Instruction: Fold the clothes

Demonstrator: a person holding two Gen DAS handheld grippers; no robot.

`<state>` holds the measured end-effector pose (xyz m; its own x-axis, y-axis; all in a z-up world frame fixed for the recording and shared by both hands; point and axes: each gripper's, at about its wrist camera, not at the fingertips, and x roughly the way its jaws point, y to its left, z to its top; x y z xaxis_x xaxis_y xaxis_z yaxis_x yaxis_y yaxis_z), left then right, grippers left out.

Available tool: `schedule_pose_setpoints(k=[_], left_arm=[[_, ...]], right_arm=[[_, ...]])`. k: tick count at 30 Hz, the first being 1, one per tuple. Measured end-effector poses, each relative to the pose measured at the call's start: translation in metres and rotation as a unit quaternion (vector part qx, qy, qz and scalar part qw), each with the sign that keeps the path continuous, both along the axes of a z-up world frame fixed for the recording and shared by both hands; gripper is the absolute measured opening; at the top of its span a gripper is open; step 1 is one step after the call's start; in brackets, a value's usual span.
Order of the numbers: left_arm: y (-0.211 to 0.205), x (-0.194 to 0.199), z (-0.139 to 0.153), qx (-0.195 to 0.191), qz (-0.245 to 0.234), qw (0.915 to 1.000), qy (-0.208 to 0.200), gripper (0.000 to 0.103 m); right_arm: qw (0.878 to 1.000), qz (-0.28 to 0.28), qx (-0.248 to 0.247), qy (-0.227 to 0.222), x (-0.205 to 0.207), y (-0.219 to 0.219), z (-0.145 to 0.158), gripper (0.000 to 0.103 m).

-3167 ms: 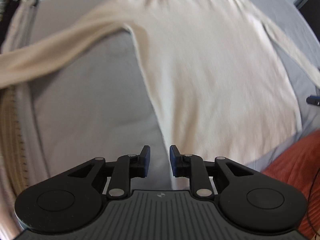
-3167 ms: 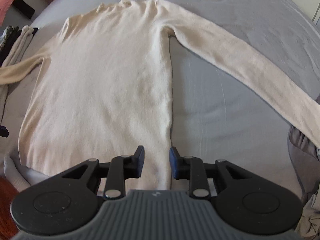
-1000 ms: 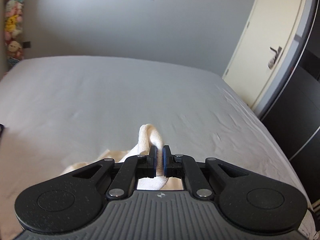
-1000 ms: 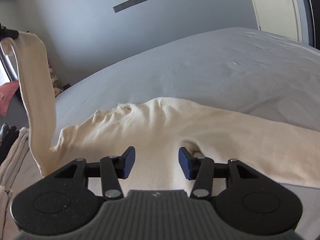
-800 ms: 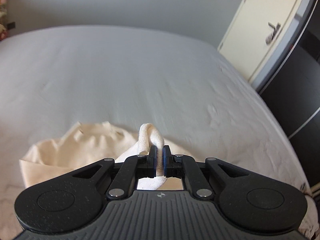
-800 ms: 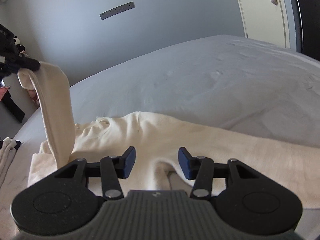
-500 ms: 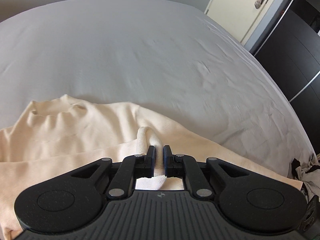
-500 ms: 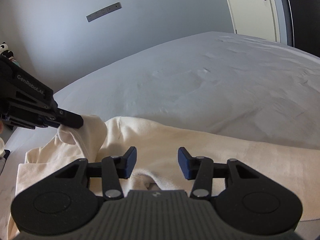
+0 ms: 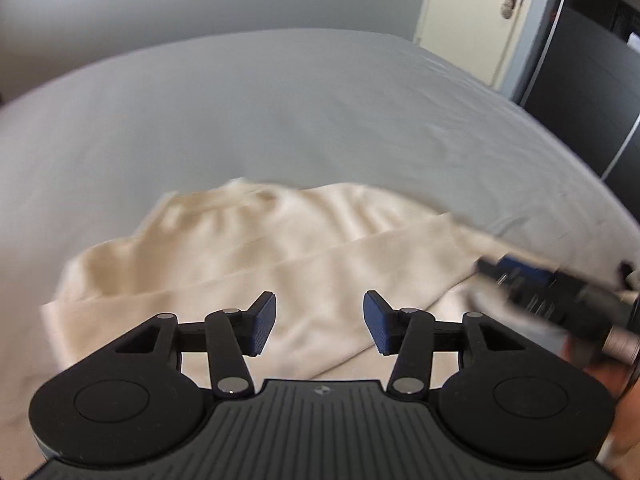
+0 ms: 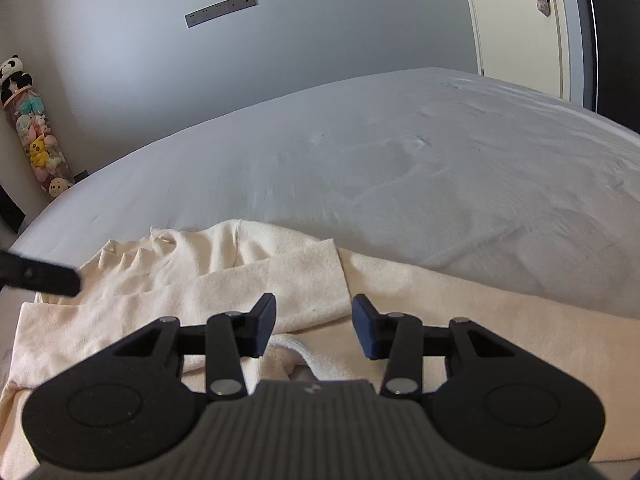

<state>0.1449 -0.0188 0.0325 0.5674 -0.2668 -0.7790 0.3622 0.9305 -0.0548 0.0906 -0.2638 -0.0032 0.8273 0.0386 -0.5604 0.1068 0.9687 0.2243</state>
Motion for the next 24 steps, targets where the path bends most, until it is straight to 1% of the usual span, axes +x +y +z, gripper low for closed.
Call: schedule_pose_setpoints(k=[1, 4, 6, 9, 11, 12, 13, 15, 17, 22, 23, 24], left_arm=[[0.014, -0.011, 0.002, 0.015, 0.01, 0.9998, -0.011, 0.057], [0.057, -0.04, -0.005, 0.048, 0.047, 0.9972, -0.033, 0.057], [0.084, -0.047, -0.007, 0.068, 0.07, 0.9943, -0.043, 0.057], [0.108, -0.055, -0.021, 0.108, 0.087, 0.9888, -0.054, 0.057], [0.113, -0.059, -0.033, 0.124, 0.088, 0.9867, -0.058, 0.057], [0.112, -0.06, -0.039, 0.135, 0.08, 0.9857, -0.061, 0.057], [0.109, -0.061, -0.045, 0.155, 0.065, 0.9835, -0.066, 0.057], [0.101, -0.062, -0.059, 0.197, 0.038, 0.9767, -0.078, 0.057], [0.094, -0.063, -0.073, 0.238, 0.018, 0.9668, -0.093, 0.057], [0.084, -0.063, -0.09, 0.298, 0.005, 0.9431, -0.147, 0.057], [0.081, -0.062, -0.093, 0.31, 0.002, 0.938, -0.155, 0.055], [0.079, -0.062, -0.095, 0.321, -0.001, 0.9331, -0.162, 0.047]], right_arm=[[1.0, -0.001, 0.002, 0.001, 0.002, 0.0, 0.0, 0.046], [1.0, -0.004, 0.01, 0.006, 0.004, 0.002, -0.001, 0.046], [1.0, -0.003, 0.006, 0.009, 0.004, 0.005, -0.001, 0.046], [1.0, 0.002, 0.003, 0.011, 0.002, 0.013, 0.0, 0.046], [1.0, 0.007, -0.001, 0.011, 0.001, 0.018, 0.0, 0.046], [1.0, 0.01, -0.006, 0.012, 0.0, 0.02, -0.001, 0.047], [1.0, 0.011, -0.014, 0.012, 0.0, 0.022, -0.001, 0.047], [1.0, 0.012, -0.024, 0.013, -0.001, 0.025, -0.002, 0.047], [0.999, 0.01, -0.026, 0.015, 0.0, 0.025, -0.004, 0.048], [0.999, -0.001, -0.026, 0.021, 0.004, 0.022, -0.013, 0.05], [1.0, -0.005, -0.02, 0.019, 0.004, 0.021, -0.014, 0.05], [1.0, -0.009, -0.013, 0.018, 0.005, 0.018, -0.015, 0.051]])
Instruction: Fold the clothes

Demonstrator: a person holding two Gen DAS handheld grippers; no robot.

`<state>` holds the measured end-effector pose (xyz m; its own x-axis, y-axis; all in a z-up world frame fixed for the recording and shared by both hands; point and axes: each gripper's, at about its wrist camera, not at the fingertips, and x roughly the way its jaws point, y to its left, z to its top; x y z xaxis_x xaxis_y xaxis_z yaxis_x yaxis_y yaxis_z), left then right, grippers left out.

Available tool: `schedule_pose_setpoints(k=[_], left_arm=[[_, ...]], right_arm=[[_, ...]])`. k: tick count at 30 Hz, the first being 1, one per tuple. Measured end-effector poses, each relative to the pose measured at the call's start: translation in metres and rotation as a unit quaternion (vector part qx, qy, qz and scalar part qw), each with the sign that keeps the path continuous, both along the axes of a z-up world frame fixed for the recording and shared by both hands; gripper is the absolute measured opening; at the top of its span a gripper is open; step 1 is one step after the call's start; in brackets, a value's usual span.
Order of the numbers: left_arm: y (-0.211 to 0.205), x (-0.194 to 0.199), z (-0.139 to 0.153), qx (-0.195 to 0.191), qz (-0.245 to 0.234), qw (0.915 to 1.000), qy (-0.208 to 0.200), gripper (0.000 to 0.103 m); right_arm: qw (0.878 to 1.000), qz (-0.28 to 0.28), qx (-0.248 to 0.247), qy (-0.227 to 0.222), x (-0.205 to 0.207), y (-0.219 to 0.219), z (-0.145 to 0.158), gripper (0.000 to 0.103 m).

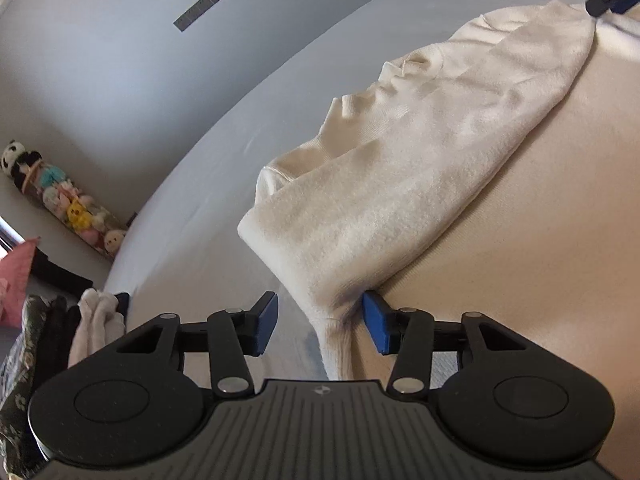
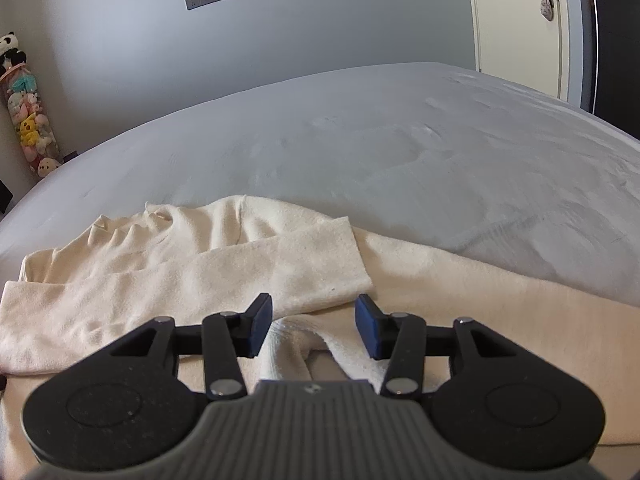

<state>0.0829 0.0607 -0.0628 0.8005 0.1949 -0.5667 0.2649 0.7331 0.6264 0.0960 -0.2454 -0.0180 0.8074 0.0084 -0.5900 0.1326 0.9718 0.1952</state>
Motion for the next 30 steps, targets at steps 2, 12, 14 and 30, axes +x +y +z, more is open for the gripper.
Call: schedule_pose_setpoints(k=[2, 12, 14, 30], left_arm=[[-0.001, -0.001, -0.004, 0.01, -0.003, 0.9999, -0.006, 0.033], [0.021, 0.006, -0.008, -0.003, 0.031, 0.9995, -0.004, 0.013], [0.02, 0.008, -0.011, -0.002, 0.035, 0.9994, -0.002, 0.013], [0.029, 0.012, -0.011, -0.053, 0.047, 0.9974, 0.012, 0.013]], right_arm=[[1.0, -0.012, 0.019, -0.004, 0.003, -0.007, 0.0, 0.051], [0.986, -0.07, 0.152, 0.019, 0.014, -0.046, -0.016, 0.05], [0.985, -0.068, 0.156, 0.019, 0.015, -0.047, -0.017, 0.05], [0.995, -0.044, 0.079, 0.031, 0.027, -0.032, -0.023, 0.001]])
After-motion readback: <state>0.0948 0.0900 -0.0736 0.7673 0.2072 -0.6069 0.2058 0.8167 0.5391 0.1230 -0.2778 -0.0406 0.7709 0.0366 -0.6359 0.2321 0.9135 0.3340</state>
